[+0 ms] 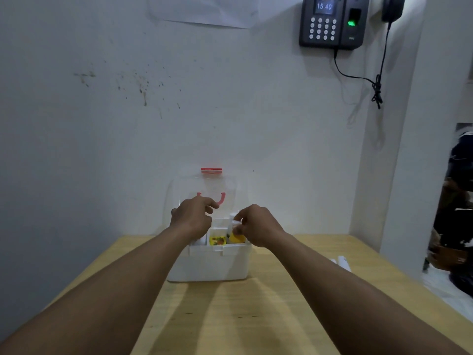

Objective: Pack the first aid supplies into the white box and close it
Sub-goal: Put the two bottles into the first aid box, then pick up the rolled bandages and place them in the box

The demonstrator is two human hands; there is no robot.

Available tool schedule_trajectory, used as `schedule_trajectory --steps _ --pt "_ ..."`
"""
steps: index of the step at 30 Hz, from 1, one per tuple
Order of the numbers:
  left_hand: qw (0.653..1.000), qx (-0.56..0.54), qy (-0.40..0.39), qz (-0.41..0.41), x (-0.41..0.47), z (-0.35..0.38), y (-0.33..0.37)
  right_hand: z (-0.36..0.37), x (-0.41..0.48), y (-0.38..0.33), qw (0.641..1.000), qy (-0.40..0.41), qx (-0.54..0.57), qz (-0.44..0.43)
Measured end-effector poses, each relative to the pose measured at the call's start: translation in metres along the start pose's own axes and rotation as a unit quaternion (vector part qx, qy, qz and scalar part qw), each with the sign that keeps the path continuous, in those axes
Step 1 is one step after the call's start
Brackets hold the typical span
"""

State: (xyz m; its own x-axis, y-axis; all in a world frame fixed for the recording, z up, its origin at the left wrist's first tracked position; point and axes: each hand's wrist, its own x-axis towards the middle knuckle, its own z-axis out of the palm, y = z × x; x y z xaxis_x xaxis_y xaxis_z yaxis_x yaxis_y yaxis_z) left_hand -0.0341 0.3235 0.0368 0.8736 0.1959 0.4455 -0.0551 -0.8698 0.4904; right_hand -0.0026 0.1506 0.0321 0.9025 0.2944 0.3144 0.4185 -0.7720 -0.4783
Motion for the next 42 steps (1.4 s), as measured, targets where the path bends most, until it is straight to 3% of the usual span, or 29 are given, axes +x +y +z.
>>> schedule_trajectory --steps 9,25,34,42 --pt "1.0 -0.013 -0.001 0.01 -0.001 -0.002 0.008 -0.018 -0.001 0.003 1.0 -0.022 0.007 0.0" --pt "0.991 -0.044 0.027 0.124 -0.024 0.021 0.107 -0.089 -0.039 0.069 0.994 0.061 -0.046 0.075" --pt "0.984 -0.036 -0.065 0.165 -0.041 0.088 0.158 -0.104 -0.068 0.142 0.983 0.047 -0.104 0.145" --pt "0.971 0.026 -0.175 0.163 -0.061 0.145 0.174 -0.094 -0.09 0.185 0.972 -0.02 -0.135 0.193"
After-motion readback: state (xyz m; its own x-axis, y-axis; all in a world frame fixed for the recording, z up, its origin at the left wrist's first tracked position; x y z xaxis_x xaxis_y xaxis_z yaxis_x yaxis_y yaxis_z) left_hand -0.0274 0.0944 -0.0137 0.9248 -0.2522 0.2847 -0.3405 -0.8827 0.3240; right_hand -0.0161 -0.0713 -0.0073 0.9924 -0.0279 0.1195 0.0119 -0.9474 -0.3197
